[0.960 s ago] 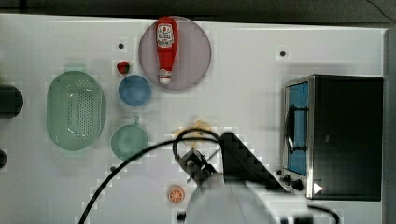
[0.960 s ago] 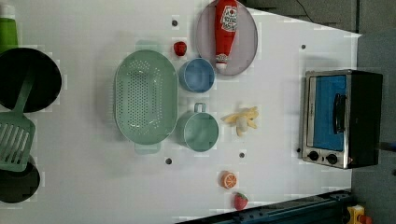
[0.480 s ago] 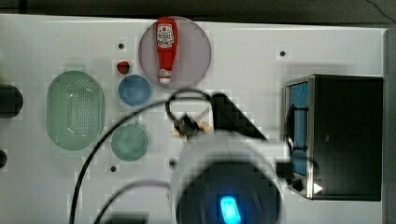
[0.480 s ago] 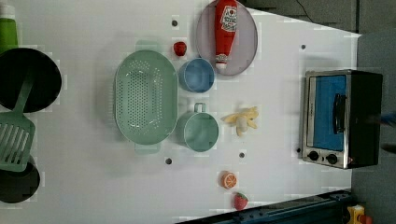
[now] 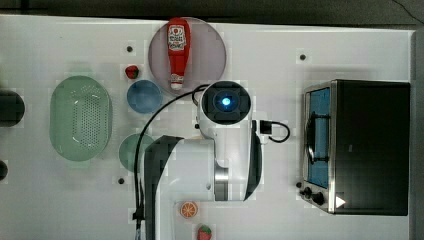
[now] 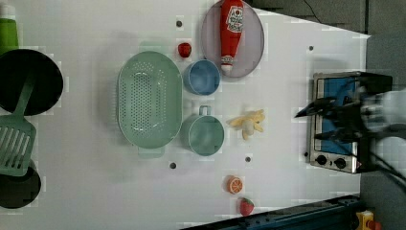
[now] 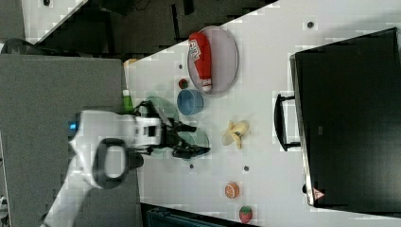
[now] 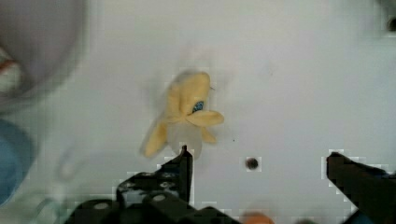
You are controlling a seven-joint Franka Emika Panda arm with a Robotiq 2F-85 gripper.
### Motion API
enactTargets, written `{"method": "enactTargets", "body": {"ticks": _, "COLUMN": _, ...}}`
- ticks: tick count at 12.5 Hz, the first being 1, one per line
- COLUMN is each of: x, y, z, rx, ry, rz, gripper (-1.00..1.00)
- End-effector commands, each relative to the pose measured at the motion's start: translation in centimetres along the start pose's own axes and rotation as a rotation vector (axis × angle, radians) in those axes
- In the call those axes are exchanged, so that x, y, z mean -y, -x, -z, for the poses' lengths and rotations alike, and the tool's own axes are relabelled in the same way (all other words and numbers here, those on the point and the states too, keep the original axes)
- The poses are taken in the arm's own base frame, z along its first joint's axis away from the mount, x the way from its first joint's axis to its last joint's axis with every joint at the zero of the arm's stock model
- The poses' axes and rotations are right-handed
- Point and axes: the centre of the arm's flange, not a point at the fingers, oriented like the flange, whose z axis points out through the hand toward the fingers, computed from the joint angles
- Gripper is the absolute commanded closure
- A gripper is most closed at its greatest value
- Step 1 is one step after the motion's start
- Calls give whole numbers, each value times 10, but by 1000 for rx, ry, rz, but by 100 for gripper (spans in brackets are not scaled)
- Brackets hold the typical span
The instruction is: Pick banana from table and place on oven.
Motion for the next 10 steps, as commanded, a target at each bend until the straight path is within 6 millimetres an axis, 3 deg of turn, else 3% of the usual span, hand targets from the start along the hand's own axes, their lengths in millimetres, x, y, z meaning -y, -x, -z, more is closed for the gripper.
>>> {"method": "enactTargets", "body": {"ticks": 1, "x": 4, "y": 1, "z": -5, "rx": -68, "ry": -100, "rz": -37, "gripper": -100}}
{"method": "enactTargets", "body": {"ticks": 6, "x": 17, "y": 4, "z": -102, "rx": -64, "ry": -120, "rz": -173, "gripper": -100}}
{"method": "enactTargets", "body": {"ticks": 10, "x": 38, "y": 16, "z": -155, "rx": -35, "ry": -100, "rz": -165, "gripper": -100}}
